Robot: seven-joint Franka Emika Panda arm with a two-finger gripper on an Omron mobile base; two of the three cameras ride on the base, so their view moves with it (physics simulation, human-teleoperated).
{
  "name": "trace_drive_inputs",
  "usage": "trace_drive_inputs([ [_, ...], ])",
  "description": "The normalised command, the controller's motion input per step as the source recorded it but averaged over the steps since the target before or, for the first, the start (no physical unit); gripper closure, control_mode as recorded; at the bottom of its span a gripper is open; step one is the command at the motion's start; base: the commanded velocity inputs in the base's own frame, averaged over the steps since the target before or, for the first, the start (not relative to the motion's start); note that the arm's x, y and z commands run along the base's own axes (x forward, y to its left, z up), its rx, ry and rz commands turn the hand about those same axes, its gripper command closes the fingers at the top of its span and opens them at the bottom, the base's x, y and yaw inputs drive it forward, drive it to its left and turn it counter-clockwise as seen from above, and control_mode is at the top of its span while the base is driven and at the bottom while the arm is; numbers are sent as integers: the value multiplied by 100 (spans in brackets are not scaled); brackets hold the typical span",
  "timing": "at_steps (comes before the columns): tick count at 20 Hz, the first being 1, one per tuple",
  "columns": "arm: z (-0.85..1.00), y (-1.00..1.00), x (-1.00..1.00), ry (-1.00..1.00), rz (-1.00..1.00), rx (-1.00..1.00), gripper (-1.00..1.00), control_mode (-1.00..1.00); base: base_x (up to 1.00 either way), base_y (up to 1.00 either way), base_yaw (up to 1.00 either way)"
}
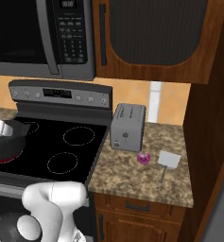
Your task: Put the lime and onion in the pot. Retrieve the spatula and lightly stir the vegetables in the pot.
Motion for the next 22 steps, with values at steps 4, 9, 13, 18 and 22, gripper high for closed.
trace_drive_inputs([
  [4, 0, -100, -22, 15, -31, 16, -100, -100, 0, 0, 0],
  [9, 0, -100, -1, 19, -33, 12, -100, -100, 0, 0, 0],
  [13, 0, -100, 0, 11, -32, 3, -100, -100, 0, 0, 0],
  [18, 0, -100, 0, 5, -24, 0, -100, -100, 0, 0, 0],
  [22, 0, -100, 0, 6, -8, 2, -100, -100, 0, 0, 0],
])
